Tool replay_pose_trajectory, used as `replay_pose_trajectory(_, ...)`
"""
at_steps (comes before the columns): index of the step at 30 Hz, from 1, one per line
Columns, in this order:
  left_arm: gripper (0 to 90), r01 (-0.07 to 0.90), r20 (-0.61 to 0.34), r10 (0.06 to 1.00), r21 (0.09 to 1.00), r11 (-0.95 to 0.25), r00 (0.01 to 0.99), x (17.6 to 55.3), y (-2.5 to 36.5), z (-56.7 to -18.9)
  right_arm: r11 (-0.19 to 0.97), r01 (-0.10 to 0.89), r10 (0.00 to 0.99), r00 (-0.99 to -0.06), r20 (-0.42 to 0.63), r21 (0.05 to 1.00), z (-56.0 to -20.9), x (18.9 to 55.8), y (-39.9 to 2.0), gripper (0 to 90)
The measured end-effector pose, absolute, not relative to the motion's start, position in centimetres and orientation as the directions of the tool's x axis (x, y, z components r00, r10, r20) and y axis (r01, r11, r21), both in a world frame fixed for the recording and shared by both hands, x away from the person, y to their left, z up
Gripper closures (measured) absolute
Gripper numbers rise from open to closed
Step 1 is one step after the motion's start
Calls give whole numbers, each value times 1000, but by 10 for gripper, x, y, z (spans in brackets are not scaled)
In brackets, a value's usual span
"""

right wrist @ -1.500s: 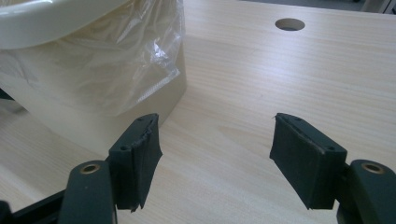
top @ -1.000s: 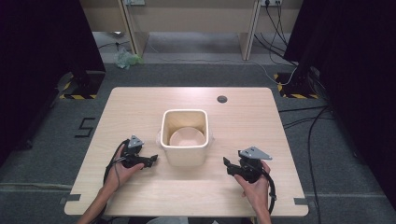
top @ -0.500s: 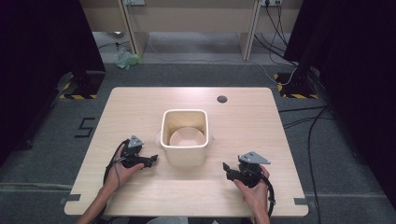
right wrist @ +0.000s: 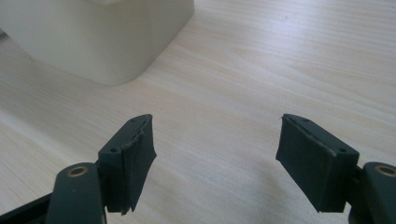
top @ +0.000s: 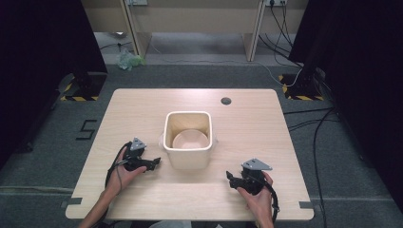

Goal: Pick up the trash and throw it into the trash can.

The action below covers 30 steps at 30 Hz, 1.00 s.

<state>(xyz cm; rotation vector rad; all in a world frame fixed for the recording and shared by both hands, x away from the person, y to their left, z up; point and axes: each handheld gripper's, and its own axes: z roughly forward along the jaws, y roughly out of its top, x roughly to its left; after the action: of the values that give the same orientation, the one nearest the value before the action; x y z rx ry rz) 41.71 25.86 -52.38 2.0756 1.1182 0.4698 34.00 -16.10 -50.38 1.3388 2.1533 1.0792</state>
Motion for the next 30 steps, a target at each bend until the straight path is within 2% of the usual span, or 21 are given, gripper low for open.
replay_pose_trajectory(15, 105, 568, -21, 831, 739, -362, 556, 417, 259, -524, 264, 612, 882, -465, 69, 746, -517, 335, -164, 249)
replay_pose_trajectory(23, 104, 568, -20, 831, 739, -362, 557, 417, 259, -524, 355, 594, 864, -503, -10, 722, -518, 333, -156, 148)
replay_pose_trajectory(30, 104, 568, -21, 831, 739, -362, 557, 417, 259, -524, 355, 594, 864, -503, -11, 722, -518, 333, -156, 147)
